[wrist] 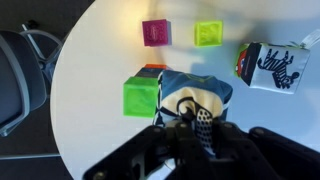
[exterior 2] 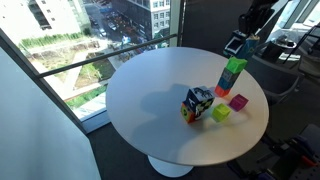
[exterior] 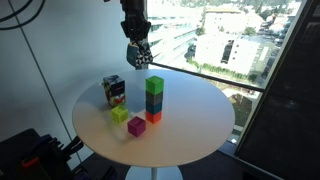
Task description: Remove the block with an owl from the stack and stack it on top of the block with a zebra image on top of it
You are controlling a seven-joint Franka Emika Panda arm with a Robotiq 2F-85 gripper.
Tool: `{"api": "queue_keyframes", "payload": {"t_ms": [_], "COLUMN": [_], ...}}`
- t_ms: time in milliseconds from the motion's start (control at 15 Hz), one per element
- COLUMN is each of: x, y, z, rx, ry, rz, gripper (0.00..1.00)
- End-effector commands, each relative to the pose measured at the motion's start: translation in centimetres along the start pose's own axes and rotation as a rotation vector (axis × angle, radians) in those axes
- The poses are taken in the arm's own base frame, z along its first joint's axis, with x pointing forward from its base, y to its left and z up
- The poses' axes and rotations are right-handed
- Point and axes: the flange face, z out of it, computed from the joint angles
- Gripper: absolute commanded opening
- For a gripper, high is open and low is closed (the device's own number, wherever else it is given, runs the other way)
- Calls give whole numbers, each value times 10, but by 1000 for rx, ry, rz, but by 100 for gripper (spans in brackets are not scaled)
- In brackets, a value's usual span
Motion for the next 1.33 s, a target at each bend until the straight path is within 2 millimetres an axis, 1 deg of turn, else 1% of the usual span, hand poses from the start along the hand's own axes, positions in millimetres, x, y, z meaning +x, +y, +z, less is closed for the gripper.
{"api": "queue_keyframes", "payload": {"t_ms": [0,267,533,800,867,1267], "x": [-15,-28,-37,-42,-34,-36], "y": [-18,-38,-51,-57,-57,-59], "z": [0,9,22,28,33,34], "rx": [23,65,106,101,89,88], "ry": [18,8,-14,-3,-34,-28], "rz": [-139,-320,-445,-477,-455,-460], "gripper": [7,7,7,7,20,20]}}
